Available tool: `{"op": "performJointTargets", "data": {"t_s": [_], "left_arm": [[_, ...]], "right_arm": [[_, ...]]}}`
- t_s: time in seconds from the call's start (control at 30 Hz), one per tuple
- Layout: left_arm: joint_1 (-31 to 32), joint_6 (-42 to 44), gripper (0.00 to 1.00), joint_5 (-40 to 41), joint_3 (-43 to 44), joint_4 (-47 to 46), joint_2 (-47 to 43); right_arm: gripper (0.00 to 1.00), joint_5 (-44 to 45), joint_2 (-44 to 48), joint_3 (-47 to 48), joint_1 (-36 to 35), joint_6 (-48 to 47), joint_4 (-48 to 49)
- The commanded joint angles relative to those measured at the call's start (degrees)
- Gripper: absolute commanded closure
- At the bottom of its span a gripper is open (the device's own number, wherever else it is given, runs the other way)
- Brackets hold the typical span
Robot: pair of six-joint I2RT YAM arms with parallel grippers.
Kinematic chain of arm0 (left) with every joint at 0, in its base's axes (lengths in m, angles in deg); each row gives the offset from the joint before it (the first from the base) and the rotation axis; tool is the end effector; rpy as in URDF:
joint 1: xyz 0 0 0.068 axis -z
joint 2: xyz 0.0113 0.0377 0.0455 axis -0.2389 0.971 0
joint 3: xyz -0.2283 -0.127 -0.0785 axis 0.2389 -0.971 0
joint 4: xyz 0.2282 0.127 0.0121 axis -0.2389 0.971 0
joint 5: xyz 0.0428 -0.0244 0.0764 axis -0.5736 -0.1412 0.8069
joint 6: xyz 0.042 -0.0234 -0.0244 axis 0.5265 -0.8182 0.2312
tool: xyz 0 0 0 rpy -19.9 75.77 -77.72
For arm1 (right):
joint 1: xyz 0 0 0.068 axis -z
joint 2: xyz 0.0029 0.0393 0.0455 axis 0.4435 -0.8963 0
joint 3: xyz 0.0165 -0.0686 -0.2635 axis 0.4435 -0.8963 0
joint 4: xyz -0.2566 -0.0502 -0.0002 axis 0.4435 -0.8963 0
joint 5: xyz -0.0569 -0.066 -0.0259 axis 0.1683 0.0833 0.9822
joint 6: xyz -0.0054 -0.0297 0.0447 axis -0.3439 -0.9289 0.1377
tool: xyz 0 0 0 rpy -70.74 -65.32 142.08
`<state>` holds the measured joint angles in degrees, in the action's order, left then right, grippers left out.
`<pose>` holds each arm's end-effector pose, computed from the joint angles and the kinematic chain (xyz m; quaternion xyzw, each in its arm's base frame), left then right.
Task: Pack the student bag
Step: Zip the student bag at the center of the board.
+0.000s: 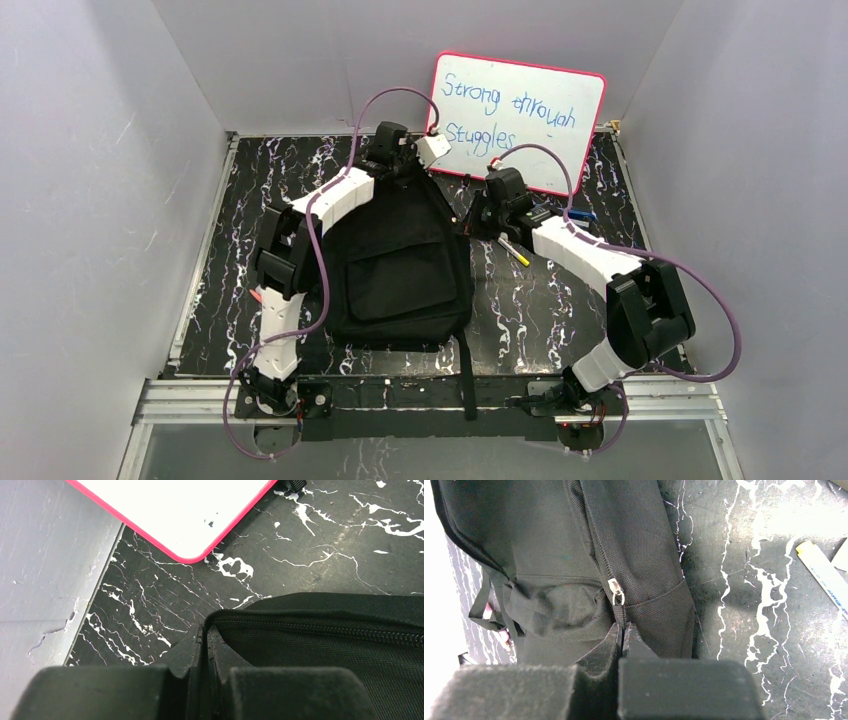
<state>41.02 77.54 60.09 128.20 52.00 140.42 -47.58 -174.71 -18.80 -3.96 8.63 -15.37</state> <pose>0.4513 -0.2366 0.2418 0.4909 0.7015 0.0001 0.5166 0.2928 0.1744 0.2487 0.0551 0.9029 0.2735 0.3269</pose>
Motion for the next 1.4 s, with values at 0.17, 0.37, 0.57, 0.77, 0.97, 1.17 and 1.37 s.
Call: {"op": "performJointTargets", "data": {"t_s": [0.17,0.37,0.57,0.77,0.97,1.17,1.37], "left_arm": [[-3.77,-5.76,0.89,0.09,-3.86,-1.87,-10.56],[-4.50,-12.39,0.54,-1.79,-11.79,-6.91,-17.26],[-11.48,-25.00,0.46,-5.55,-23.12,-12.37,-25.31],[-17.01,-26.41,0.41,-13.63,-28.61,-7.66,-28.28],[-17.01,-26.33,0.40,-13.95,-32.55,-7.19,-29.68],[-17.01,-29.92,0.39,-12.76,-34.56,-8.21,-31.24],[-17.02,-46.39,0.36,2.45,-36.44,-8.09,-36.16]], "right_arm": [[0.77,-0.07,3.06,-0.97,-0.03,-2.25,0.88],[0.52,3.36,5.88,0.45,0.00,-3.48,2.67],[0.34,4.45,10.73,-3.88,0.08,-3.96,2.00],[0.28,1.06,14.95,-9.38,-0.02,0.06,-1.49],[0.25,-6.48,18.43,-16.67,-0.17,4.92,-0.83],[0.26,-6.21,18.25,-18.70,-0.38,3.91,-0.67],[0.24,5.70,17.92,-12.54,-0.19,-3.42,-3.55]]}}
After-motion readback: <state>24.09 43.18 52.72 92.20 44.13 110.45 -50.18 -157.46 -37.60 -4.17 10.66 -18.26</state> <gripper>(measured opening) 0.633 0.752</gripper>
